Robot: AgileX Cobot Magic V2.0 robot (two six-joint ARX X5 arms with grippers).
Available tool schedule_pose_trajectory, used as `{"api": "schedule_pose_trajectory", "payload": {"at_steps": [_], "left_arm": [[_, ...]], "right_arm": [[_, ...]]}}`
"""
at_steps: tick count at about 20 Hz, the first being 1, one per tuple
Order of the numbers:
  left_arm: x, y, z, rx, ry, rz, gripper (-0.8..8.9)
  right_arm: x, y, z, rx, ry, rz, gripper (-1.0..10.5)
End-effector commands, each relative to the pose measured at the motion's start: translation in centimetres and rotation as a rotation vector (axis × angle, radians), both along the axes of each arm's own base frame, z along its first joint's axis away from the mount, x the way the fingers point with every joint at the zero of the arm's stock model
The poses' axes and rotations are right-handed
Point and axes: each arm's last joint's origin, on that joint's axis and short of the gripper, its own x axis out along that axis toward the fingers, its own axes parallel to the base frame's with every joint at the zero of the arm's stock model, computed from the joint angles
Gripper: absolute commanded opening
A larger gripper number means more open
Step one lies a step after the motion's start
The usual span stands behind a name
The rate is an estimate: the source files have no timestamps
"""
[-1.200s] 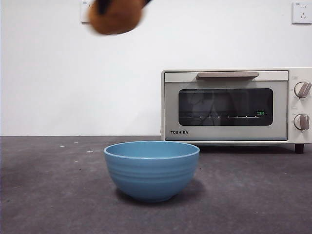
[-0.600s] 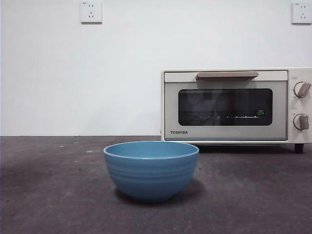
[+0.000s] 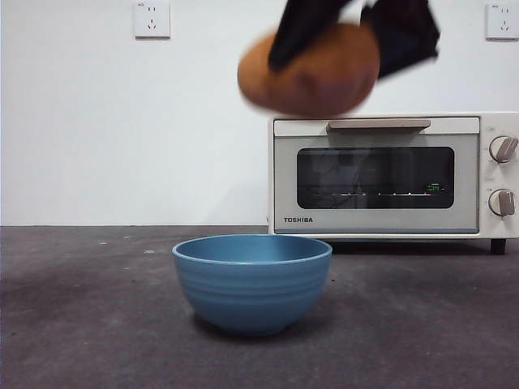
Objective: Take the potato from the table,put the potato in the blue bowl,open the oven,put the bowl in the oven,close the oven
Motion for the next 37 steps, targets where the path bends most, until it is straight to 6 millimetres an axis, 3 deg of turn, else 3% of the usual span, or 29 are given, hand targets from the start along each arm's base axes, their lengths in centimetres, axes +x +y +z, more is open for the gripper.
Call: {"api": "schedule_pose_trajectory", "payload": {"at_steps": [1,10,17,20,23,25,27,31,34,37], "left_arm": [[0.2,-0.2,0.1,-0.008,-0.008,-0.008,-0.05],[1.7,-0.6,0.0,-0.009,-0.027,-0.021,-0.05],[2.4,-0.8,-0.3,0.002,-0.006,-0.027,-0.05],[2.4,-0.8,-0.2,0.002,-0.007,-0.028,-0.05],[2.4,-0.8,-0.2,0.002,-0.007,-0.028,-0.05],[2.4,-0.8,-0.2,0.001,-0.010,-0.028,-0.05],[2.4,-0.8,-0.2,0.000,-0.014,-0.027,-0.05],[2.7,-0.9,0.0,-0.009,-0.045,-0.025,-0.05],[3.8,-1.1,0.3,-0.058,-0.072,0.017,-0.05],[5.9,-1.7,-0.3,-0.109,-0.026,0.004,-0.05]], "right_arm": [[1.0,1.0,-1.2,-0.004,0.033,-0.025,-0.1],[3.5,3.6,-6.4,-0.092,0.146,-0.041,0.0],[4.6,4.8,-8.3,-0.078,0.173,-0.080,0.3],[4.7,4.9,-8.2,-0.068,0.160,-0.082,3.1],[4.8,4.8,-8.2,-0.077,0.146,-0.096,4.9],[4.8,4.8,-8.2,-0.077,0.146,-0.097,5.7],[4.8,4.8,-8.2,-0.076,0.146,-0.096,5.7],[5.0,5.1,-6.4,-0.043,0.158,-0.093,5.7],[4.8,4.9,-2.3,-0.031,0.132,-0.092,5.7],[4.1,3.5,2.5,-0.020,-0.002,-0.136,5.6]]}}
